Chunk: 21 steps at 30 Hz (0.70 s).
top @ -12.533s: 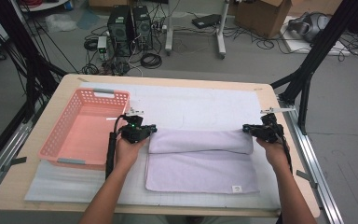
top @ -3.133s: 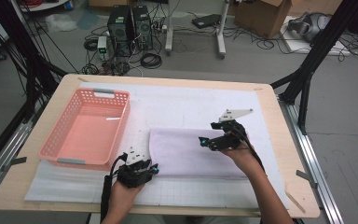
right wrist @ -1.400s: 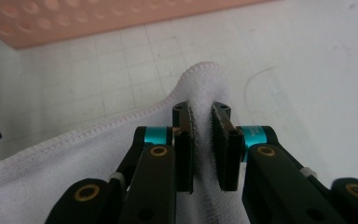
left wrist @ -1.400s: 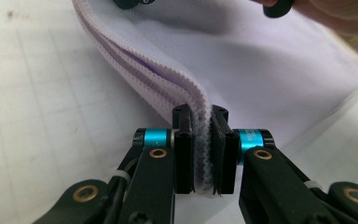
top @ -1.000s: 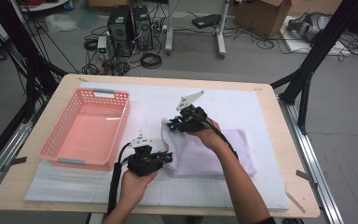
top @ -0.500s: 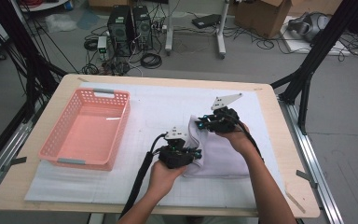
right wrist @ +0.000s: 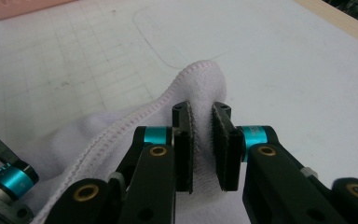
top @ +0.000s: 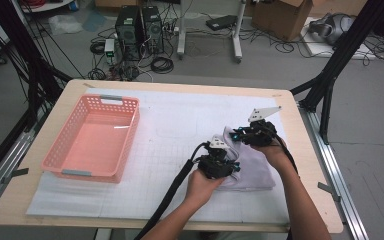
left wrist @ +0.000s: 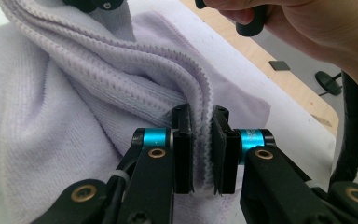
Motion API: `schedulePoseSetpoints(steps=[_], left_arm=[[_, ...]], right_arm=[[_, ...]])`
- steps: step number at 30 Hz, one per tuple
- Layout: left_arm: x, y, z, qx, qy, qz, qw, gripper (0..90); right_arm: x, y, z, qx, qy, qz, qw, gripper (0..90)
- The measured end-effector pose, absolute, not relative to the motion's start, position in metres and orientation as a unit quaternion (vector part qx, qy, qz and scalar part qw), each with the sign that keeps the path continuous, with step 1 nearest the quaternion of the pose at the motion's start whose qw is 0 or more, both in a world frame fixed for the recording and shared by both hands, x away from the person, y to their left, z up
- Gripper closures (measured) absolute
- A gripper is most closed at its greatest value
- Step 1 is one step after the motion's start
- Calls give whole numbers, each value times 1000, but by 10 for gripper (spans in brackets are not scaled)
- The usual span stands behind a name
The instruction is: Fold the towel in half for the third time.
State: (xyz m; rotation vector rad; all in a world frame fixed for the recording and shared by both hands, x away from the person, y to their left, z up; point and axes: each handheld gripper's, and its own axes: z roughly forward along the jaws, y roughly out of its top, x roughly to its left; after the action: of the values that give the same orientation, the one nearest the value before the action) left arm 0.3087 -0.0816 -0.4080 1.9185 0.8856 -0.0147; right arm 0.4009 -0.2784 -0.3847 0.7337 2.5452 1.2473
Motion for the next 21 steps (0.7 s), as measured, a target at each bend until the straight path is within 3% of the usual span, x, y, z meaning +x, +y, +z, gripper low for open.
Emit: schedulePoseSetpoints(steps=[10,15,21], left_arm=[[314,-109,-416,792,370,-6,485,768],[309,-104,-410,789,337,24,513,471],[306,-77,-404,780,316,54,538,358]], right_arm=[[400,-299,-395,270,859,417,121,750],[397,-311,-395,295,849,419,132,656],[387,-339,-394,351,825,416,151,552]])
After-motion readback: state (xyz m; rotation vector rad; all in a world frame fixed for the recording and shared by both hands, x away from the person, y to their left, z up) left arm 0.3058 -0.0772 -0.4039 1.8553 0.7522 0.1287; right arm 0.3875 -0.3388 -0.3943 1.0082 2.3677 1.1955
